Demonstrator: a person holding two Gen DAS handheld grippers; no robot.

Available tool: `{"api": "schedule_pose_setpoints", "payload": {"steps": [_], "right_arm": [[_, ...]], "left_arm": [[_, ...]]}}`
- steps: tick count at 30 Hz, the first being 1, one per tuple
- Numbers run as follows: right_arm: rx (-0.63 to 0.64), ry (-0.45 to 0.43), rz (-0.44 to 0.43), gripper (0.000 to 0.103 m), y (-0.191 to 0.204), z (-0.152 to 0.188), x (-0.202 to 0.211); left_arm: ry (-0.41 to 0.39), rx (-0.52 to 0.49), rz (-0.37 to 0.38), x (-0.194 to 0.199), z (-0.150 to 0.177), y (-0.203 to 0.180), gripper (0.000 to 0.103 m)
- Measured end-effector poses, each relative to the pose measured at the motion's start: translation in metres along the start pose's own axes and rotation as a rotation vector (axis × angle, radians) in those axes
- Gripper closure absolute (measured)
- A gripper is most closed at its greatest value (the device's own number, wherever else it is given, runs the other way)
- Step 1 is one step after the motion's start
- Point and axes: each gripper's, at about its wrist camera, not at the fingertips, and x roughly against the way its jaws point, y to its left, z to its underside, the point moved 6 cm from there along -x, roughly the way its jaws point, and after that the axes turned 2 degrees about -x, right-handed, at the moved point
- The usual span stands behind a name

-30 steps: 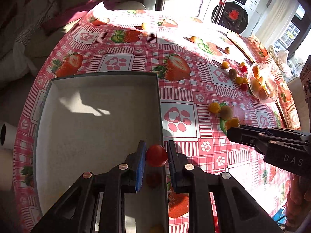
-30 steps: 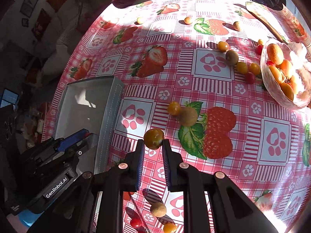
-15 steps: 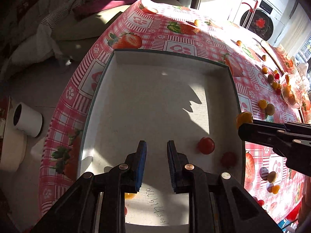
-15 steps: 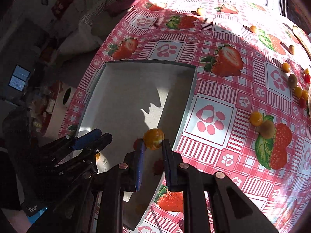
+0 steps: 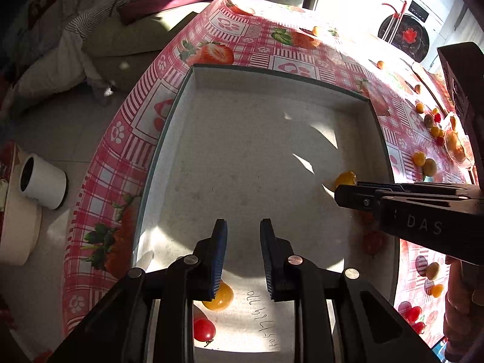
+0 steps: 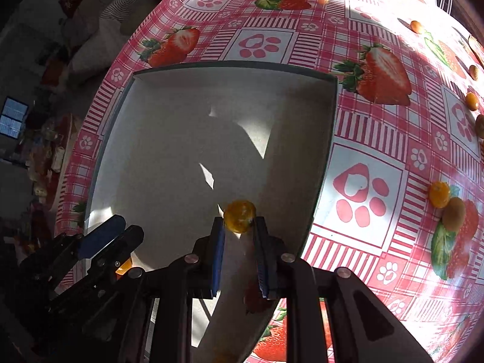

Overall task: Organize fruits
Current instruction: 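Carry both tomatoes over the white tray and open each tool to drop them, then move both open tools back over the tablecloth toward more fruit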

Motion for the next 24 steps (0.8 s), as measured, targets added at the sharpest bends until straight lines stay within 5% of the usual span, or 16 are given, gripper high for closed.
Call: {"api": "schedule_pose_setpoints", "payload": {"steps": [4, 9, 17, 18, 19, 21, 24], "right_arm": [[0.015, 0.003, -0.013, 0.075, 0.004, -0.002, -0.002], [0.012, -0.024, -0.045, 0.043, 0.008, -0.003, 0.011], [-0.060, -0.115, -0.064, 0.029, -0.011, 0.000, 0.051], [-0.073, -0.123, -0.058, 0.028, -0.016, 0.003, 0.057], [-0.086, -0.130, -0.052, 0.028, -0.024, 0.007, 0.061], [-0.107, -0.142, -0.031, 0.025, -0.037, 0.015, 0.070], [-0.120, -0.159, 0.016, 0.025, -0.060, 0.026, 0.081]], "left_arm": [[0.018, 0.013, -0.010, -0.003, 0.002, 0.004, 0.079], [0.030, 0.008, -0.019, -0.002, 0.005, 0.005, 0.079], [0.039, 0.017, 0.024, 0.004, 0.004, -0.002, 0.077], [0.039, 0.020, 0.036, 0.005, 0.003, -0.004, 0.054], [0.023, 0.024, 0.050, 0.008, 0.002, -0.007, 0.021], [-0.047, 0.027, 0.065, 0.020, -0.003, -0.013, 0.015], [-0.045, 0.002, 0.066, 0.024, -0.008, -0.025, 0.015]]}}
